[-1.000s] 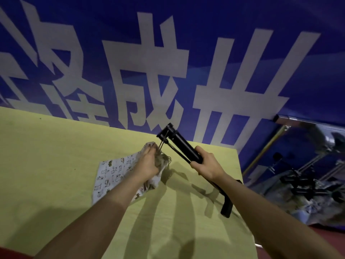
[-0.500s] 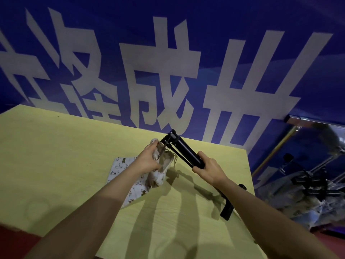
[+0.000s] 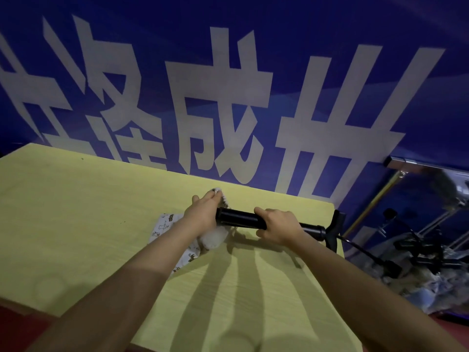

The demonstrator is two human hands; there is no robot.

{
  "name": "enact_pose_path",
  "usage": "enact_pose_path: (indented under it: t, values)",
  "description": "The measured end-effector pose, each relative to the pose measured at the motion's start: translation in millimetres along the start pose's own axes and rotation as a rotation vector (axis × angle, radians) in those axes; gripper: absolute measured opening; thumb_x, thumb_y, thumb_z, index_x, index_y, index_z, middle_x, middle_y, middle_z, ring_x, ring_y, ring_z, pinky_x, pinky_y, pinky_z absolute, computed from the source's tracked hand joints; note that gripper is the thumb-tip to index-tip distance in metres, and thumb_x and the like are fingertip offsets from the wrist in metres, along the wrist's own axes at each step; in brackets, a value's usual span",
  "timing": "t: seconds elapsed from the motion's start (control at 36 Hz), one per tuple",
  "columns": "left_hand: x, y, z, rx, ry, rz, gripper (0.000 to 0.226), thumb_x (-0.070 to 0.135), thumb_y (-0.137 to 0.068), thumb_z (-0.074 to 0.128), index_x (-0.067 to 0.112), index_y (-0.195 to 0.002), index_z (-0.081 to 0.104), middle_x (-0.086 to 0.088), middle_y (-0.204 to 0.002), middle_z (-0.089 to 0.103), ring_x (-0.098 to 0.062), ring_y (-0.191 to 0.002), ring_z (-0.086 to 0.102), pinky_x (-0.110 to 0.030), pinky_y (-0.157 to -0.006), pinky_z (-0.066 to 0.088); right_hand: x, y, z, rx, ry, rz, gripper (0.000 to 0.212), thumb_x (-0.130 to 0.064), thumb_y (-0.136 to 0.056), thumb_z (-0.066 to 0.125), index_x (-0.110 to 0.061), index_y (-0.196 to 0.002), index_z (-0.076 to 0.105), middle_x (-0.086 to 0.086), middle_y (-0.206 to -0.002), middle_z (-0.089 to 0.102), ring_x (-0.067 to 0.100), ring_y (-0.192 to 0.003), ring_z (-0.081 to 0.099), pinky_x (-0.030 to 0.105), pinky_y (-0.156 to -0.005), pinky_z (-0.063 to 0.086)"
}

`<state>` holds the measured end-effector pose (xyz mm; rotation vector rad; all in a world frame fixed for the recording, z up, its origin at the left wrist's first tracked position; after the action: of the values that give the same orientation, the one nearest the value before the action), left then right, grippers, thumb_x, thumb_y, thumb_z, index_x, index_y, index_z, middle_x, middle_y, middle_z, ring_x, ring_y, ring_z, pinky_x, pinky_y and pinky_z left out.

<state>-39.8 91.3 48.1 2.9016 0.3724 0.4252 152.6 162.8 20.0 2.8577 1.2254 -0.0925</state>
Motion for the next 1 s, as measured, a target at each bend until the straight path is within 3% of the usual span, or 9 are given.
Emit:
enact_pose_path:
  t: [0.11,0.25,0.33,0.47,0.56,0.61,0.75,0.86,1.0]
  values:
    - [7.4,4.3,-2.8,0.077,-0.102,-0.003,0.08,0.011,-0.087,0.059,0.018,-0.15,0.01,0.001,-0.149,0.026,-0.033,-0.123,0.031,-0.038,-0.081,0.048,-1.8,-3.8,-8.4,0.004,0.113,-0.018,0.035,-0.035,-0.089,0.051,-0.023,-0.12,0.042,0.004,-0.1,0.061,0.026,-0.084,0.058,0.034,-0.067,0.048]
    - [23.8,5.0,2.4,0.087,-0.009,0.155,0.079,0.016,-0.088,0.06,0.018,-0.151,0.012,0.001,-0.151,0.024,-0.03,-0.123,0.031,-0.042,-0.096,0.043,-10.9,-6.6,-18.0,0.089,0.262,-0.089,0.035,-0.028,-0.09,0.05,-0.018,-0.122,0.043,0.008,-0.106,0.06,0.031,-0.09,0.06,0.032,-0.066,0.037]
    - [31.7,4.0,8.6,0.132,0.001,0.194,0.077,0.022,-0.085,0.063,0.021,-0.148,0.019,0.003,-0.145,0.033,-0.025,-0.117,0.031,-0.037,-0.094,0.039,-14.9,-8.2,-27.4,0.185,0.314,-0.158,0.039,-0.029,-0.09,0.053,-0.016,-0.126,0.045,0.01,-0.106,0.062,0.031,-0.091,0.062,0.034,-0.072,0.041]
    - [38.2,4.2,6.5,0.316,-0.065,0.177,0.049,0.037,-0.084,0.059,0.024,-0.129,0.045,0.004,-0.124,0.051,-0.023,-0.111,0.032,-0.032,-0.089,0.026,-10.4,-14.7,-40.1,0.427,0.446,-0.3,0.052,-0.029,-0.057,0.082,-0.018,-0.101,0.055,0.0,-0.067,0.062,0.022,-0.056,0.059,0.031,-0.062,0.042]
    - [40.2,1.8,2.6,0.387,-0.026,0.125,0.03,0.033,-0.087,0.056,0.019,-0.113,0.053,0.002,-0.116,0.056,-0.022,-0.107,0.035,-0.033,-0.086,0.028,-9.9,-14.3,-42.2,0.652,0.492,-0.345,0.031,-0.021,-0.068,0.075,-0.018,-0.095,0.062,0.0,-0.076,0.063,0.022,-0.069,0.06,0.039,-0.079,0.037]
    - [40.9,0.3,1.9,0.394,0.018,0.095,0.027,0.034,-0.087,0.057,0.018,-0.109,0.053,0.001,-0.113,0.057,-0.022,-0.107,0.035,-0.033,-0.085,0.028,-10.6,-13.0,-43.4,0.741,0.482,-0.33,0.029,-0.02,-0.073,0.072,-0.019,-0.101,0.063,0.0,-0.094,0.066,0.023,-0.086,0.06,0.039,-0.085,0.032]
    - [33.9,-1.0,5.2,0.471,0.215,-0.002,0.023,0.031,-0.088,0.059,0.017,-0.105,0.055,0.0,-0.109,0.06,-0.022,-0.104,0.035,-0.032,-0.081,0.026,-8.2,-3.8,-32.2,0.845,0.375,-0.272,0.033,-0.034,-0.082,0.055,-0.017,-0.11,0.051,0.002,-0.107,0.057,0.022,-0.091,0.043,0.034,-0.08,0.029]
    - [29.8,-0.8,4.1,0.494,0.315,-0.046,0.028,0.039,-0.085,0.061,0.017,-0.101,0.055,0.001,-0.104,0.059,-0.02,-0.101,0.034,-0.032,-0.079,0.026,-6.8,1.4,-13.5,0.681,0.102,-0.111,0.027,-0.04,-0.089,0.048,-0.016,-0.099,0.053,0.001,-0.093,0.06,0.021,-0.086,0.046,0.03,-0.078,0.029]
    - [30.8,3.0,1.8,0.505,0.404,-0.043,0.022,0.038,-0.083,0.062,0.021,-0.093,0.051,0.005,-0.099,0.058,-0.014,-0.094,0.027,-0.032,-0.078,0.025,-14.6,-14.3,-5.7,0.218,-0.374,0.181,0.052,-0.048,-0.09,0.054,-0.018,-0.132,0.047,0.001,-0.126,0.052,0.021,-0.119,0.043,0.033,-0.095,0.025]
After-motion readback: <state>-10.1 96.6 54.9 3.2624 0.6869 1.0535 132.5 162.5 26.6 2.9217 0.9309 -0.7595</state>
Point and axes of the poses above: each hand's wrist, its own y-axis away from the middle knuckle, its own z-axis out of the palm, x = y × z, the point moved 1 cm from there along -y, towards the middle knuckle
